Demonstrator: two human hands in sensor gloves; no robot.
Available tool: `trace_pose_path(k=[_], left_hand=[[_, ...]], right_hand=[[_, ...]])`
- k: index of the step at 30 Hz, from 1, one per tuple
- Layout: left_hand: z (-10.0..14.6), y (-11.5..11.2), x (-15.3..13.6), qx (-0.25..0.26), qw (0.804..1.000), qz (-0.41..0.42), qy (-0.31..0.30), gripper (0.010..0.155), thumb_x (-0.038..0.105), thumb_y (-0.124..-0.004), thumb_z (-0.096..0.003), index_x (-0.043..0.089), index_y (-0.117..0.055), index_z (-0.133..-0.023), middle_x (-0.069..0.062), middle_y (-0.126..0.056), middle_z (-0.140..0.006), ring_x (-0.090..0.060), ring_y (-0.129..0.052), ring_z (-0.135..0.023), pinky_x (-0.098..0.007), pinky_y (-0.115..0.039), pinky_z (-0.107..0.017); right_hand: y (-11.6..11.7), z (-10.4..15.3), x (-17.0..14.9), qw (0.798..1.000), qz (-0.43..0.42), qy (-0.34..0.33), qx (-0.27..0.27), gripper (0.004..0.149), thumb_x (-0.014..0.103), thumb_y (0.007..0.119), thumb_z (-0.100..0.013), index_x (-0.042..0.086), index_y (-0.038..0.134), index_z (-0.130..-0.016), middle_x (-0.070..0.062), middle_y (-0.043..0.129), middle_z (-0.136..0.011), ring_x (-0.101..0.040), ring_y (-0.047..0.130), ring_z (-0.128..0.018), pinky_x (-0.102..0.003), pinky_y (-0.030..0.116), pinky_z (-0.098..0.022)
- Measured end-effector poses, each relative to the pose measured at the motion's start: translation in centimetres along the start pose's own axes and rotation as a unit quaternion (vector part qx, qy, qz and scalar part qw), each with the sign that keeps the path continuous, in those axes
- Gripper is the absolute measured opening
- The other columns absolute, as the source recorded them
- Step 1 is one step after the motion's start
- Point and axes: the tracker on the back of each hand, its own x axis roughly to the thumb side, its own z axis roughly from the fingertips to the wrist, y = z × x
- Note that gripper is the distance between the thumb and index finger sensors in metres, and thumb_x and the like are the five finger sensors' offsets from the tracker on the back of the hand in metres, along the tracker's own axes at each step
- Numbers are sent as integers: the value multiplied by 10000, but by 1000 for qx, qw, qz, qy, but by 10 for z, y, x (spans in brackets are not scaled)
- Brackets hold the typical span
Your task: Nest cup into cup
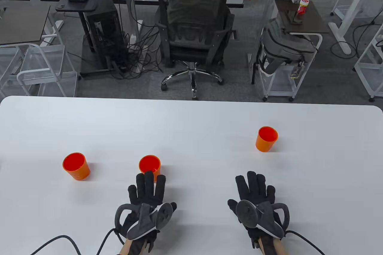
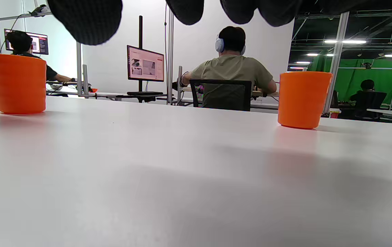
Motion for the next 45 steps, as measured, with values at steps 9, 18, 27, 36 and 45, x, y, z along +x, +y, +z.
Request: trace_pose_path(k=[9, 18, 27, 36, 45], left_hand=[[3, 3, -2, 6, 1000, 13, 8, 1004, 759, -593, -530, 83, -237, -1183, -366, -290, -1203, -619, -419, -1058, -745, -509, -716], [5, 13, -9, 18, 998, 59, 24, 1026, 763, -608, -525, 72, -223, -1179, -377, -289, -1199, -624, -426, -1054, -735, -524, -719], [-20, 41, -54, 42, 980, 161, 105, 1113, 806, -663, -475, 54, -241, -1180, -365, -360, -1213, -580, -539, -1071, -719, -575, -722], [-72, 22, -83, -29, 962, 228, 146, 1262, 853, -753, -350, 22, -292, -1180, -301, -471, -1231, -483, -657, -1067, -659, -634, -710], [-86, -5, -79, -81, 962, 197, 170, 1257, 834, -792, -337, 2, -351, -1171, -245, -613, -1183, -409, -775, -1010, -593, -705, -682]], right_hand=[[-2, 0, 0, 1000, -3, -1, -4, 786, 508, 672, -584, 57, 367, -1151, -357, 314, -1155, -598, 373, -1015, -779, 410, -647], [-5, 1, -2, 1000, -10, -3, -13, 786, 508, 672, -584, 54, 372, -1150, -358, 320, -1154, -596, 376, -1015, -778, 414, -647], [-9, 3, -6, 999, -32, -1, -23, 785, 508, 674, -582, 55, 376, -1149, -355, 323, -1154, -596, 381, -1014, -777, 416, -647], [-11, 4, -12, 998, -50, 7, -26, 783, 508, 674, -582, 53, 380, -1148, -355, 329, -1153, -597, 386, -1013, -777, 420, -646], [-11, 4, -16, 998, -51, 16, -25, 782, 506, 675, -582, 52, 383, -1148, -357, 331, -1152, -598, 393, -1010, -776, 423, -645]])
